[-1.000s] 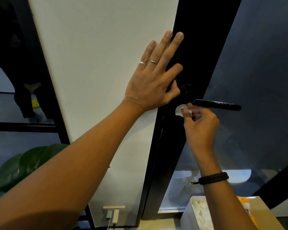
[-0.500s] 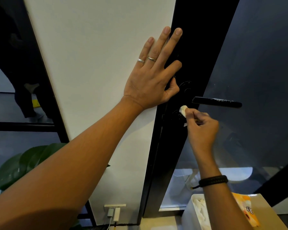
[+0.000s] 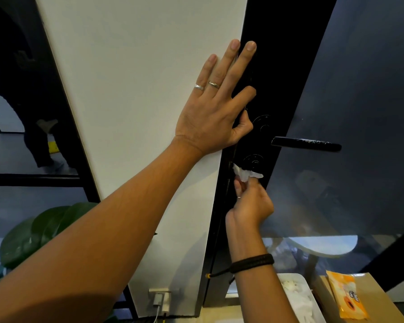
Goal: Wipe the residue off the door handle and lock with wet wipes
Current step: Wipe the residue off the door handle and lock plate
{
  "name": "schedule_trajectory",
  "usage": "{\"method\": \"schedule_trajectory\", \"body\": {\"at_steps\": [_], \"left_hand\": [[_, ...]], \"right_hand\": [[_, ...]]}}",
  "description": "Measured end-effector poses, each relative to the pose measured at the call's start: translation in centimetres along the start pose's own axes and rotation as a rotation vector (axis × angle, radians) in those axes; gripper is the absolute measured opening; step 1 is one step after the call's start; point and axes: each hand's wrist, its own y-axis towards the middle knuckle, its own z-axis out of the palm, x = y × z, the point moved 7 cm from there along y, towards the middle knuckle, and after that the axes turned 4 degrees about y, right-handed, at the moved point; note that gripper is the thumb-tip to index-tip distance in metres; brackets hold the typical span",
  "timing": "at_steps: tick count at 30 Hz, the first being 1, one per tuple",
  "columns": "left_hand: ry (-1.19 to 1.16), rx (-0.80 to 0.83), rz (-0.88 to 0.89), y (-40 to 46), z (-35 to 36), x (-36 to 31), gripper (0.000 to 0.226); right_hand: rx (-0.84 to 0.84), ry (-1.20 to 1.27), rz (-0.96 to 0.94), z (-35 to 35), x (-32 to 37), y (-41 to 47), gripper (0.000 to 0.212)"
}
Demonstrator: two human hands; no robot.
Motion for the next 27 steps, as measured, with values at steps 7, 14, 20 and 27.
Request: {"method": "schedule_trajectory", "body": {"at_steps": [7,14,20,27], "left_hand": [[-0.012,-0.003,0.001,0.0,0.0,0.1,0.030],[-0.004,0.007,-0.001,0.2,0.1,0.1,0.028],[0.007,0.001,-0.005,0.0,0.0,0.1,0.027],[-0.009,0.002,-0.008,0.2,-0.2,0.1,0.027]], "right_hand": [[0.066,0.481,0.547,2.9,-1.6,-2.0,0.014],[0.205,0.559,0.716,2.3,0.4,-1.2,0.030],[0.066,0.070,0.236,-1.1,2.8,2.9,0.012],[0.461,-0.789,-0.746,4.4,8.8,2.1,0.017]]}}
